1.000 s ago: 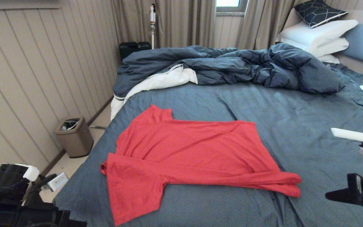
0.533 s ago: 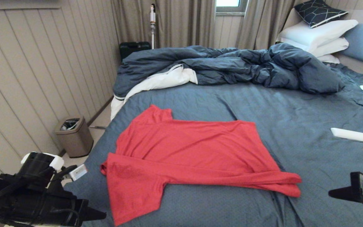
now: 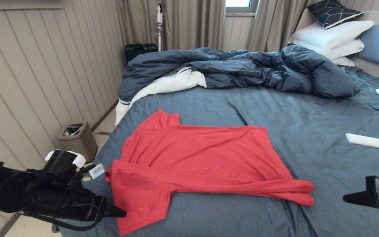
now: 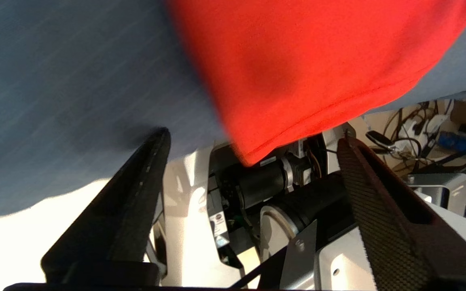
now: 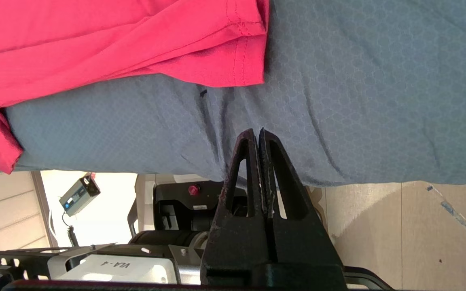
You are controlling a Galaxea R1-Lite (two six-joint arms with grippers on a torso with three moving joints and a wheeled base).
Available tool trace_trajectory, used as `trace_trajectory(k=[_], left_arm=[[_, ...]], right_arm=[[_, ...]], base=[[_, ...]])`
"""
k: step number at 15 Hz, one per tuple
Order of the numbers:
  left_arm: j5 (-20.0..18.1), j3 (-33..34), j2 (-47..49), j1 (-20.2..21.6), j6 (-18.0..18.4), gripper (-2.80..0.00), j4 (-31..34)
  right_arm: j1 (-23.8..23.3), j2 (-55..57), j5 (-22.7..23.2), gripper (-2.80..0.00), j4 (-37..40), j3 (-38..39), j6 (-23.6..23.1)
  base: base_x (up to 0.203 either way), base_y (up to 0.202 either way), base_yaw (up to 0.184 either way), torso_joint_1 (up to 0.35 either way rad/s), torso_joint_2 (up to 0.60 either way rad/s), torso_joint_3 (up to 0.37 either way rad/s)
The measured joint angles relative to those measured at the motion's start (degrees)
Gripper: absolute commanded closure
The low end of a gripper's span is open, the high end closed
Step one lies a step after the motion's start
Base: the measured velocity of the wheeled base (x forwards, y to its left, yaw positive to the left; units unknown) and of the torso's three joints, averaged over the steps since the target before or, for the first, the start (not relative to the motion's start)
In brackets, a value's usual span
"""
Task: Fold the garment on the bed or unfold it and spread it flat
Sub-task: Fold the red T-shirt
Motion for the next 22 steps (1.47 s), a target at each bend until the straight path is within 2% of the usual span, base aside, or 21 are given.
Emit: trace_trajectory(k=[4, 8, 9, 13, 19, 22], left_arm=[[1.2, -1.8, 1.4, -3.2, -1.0, -2.8, 0.0], [2.1, -3.0, 2.0, -4.5, -1.2, -2.8, 0.0], [2.2, -3.2, 2.1, -4.8, -1.2, 0.0, 0.0], [2.9, -3.8, 2.4, -6.0, -2.9, 0.0, 0.0], [3.0, -4.1, 2.1, -6.2, -3.1, 0.0, 0.1], [3.0, -5.7, 1.1, -6.2, -6.1, 0.0, 0.2]], right_arm=[[-0.1, 0.3, -0.3, 0.0, 0.0, -0.6, 0.0], [-0.1, 0.8, -0.4, 0.0, -0.1, -1.0, 0.0], [-0.1, 0.8, -0.4, 0.0, -0.2, -1.0, 0.0], [-0.1, 0.8, -0.5, 0.0, -0.1, -1.5, -0.1], [0.0, 0.9, -0.4, 0.0, -0.1, -1.7, -0.1], [0.0, 0.6, -0.3, 0.0, -0.1, -1.8, -0.1]], base=[[0.0, 0.0, 0.0, 0.0, 0.0, 0.0], [0.0, 0.0, 0.0, 0.0, 0.0, 0.0], [0.0, 0.0, 0.0, 0.0, 0.0, 0.0], [0.0, 0.0, 0.0, 0.0, 0.0, 0.0], [0.0, 0.0, 0.0, 0.0, 0.0, 0.0], [0.0, 0.0, 0.0, 0.0, 0.0, 0.0]])
